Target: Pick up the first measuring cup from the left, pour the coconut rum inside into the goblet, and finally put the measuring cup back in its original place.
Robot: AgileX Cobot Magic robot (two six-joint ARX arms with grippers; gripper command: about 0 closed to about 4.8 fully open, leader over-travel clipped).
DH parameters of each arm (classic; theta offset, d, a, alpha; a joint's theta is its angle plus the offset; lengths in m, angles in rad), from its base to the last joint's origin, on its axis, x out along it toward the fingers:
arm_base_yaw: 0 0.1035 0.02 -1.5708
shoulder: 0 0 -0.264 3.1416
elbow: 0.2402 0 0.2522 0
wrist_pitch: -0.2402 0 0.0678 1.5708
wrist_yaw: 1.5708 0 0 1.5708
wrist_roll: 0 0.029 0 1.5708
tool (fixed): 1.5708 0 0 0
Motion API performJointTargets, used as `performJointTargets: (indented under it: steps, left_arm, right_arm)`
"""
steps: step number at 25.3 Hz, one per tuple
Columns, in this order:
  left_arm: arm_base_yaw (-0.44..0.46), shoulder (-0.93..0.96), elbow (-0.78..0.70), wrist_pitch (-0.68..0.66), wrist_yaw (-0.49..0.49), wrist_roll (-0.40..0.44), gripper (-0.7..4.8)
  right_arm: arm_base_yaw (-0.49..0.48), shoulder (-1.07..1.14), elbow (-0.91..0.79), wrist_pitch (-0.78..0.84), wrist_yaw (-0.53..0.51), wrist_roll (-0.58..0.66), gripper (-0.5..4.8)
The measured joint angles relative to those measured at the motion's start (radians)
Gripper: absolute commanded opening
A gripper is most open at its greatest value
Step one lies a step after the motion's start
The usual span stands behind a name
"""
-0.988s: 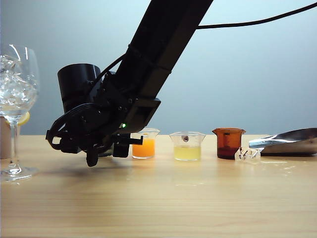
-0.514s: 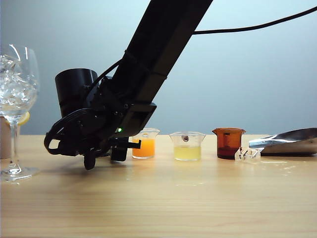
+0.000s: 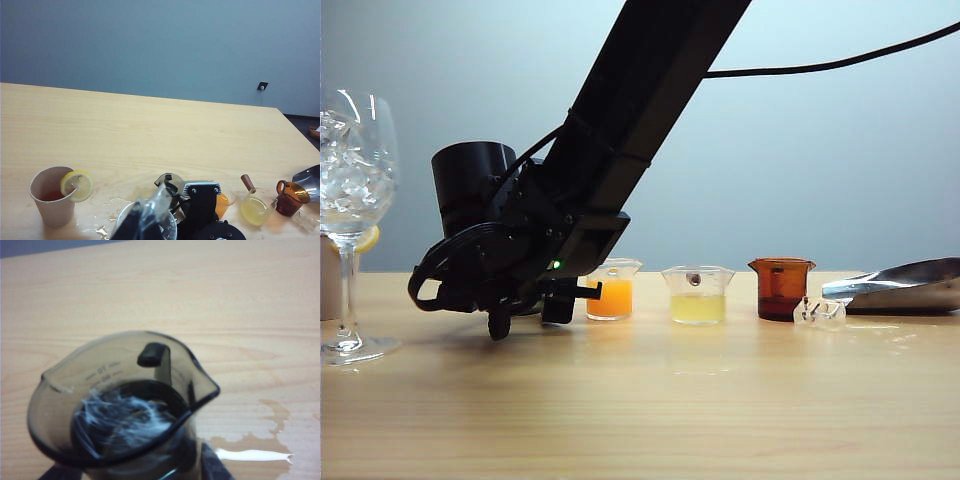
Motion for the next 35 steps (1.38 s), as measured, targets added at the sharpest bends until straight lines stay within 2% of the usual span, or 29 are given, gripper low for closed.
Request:
performJointTargets:
  steps: [6,10,16,19,35]
  left_arm:
    - [0.000,0.000,0.000,0.000,0.000,0.000,-0.04]
    - [0.000,0.000,0.000,0.000,0.000,0.000,-0.04]
    - [0.000,0.000,0.000,0.000,0.000,0.000,-0.04]
    - [0.000,0.000,0.000,0.000,0.000,0.000,-0.04]
    - [0.000,0.000,0.000,0.000,0.002,0.000,-0.04]
  right_arm:
    - [-0.003,0.010,0.014,0.001,-0.003,-0.002,2.98]
    - [-0.006,0.012,0.014,-0.003,-0.008,-0.005,3.80]
    - [-0.006,0.012,0.014,0.000,-0.008,-0.006,3.83]
    - [-0.006,0.012,0.016,0.000,-0.008,-0.006,4.35]
    - [-0.018,0.021,0.031,0.001,-0.008,-0.021,4.38]
